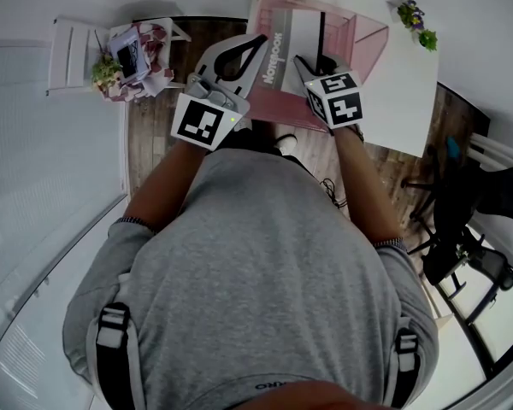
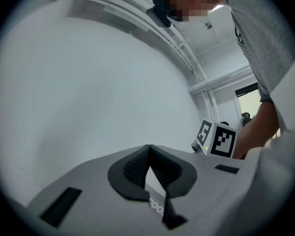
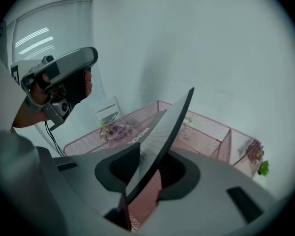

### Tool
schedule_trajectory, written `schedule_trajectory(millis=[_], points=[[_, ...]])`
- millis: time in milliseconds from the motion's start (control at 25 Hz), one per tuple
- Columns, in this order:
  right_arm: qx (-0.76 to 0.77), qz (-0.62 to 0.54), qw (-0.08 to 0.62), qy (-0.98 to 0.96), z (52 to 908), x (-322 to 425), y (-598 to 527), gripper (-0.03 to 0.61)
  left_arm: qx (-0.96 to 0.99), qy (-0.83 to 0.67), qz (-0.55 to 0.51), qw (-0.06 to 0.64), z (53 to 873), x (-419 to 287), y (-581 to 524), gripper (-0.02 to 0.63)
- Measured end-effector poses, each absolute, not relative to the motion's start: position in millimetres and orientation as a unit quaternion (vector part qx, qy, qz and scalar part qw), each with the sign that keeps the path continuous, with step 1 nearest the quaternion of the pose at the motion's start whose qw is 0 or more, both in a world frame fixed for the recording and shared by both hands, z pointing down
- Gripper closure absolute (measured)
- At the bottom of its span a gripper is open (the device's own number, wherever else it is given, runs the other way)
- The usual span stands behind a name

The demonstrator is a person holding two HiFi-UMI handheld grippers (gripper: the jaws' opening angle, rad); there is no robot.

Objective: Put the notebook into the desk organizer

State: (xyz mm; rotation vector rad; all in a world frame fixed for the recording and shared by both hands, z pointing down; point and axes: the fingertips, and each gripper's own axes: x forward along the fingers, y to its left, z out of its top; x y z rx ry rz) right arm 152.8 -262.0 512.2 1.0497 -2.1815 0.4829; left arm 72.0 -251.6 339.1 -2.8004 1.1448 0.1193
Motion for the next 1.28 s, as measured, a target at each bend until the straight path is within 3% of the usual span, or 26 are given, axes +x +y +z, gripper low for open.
schedule_trajectory(millis=[720,1280], points=[[0.409,0.116,0.407,-0.809,514.5,160.3,-265.5,0.399,-0.923,0.38,0.035,0.055,341.2,70.5,-254.3,0.595],[0.42,0.094,0.458,-0.778,526.5,181.5,-270.7,0.265,-0.924,0.377,0.037,0.05,341.0,73.6,-253.8,0.595]])
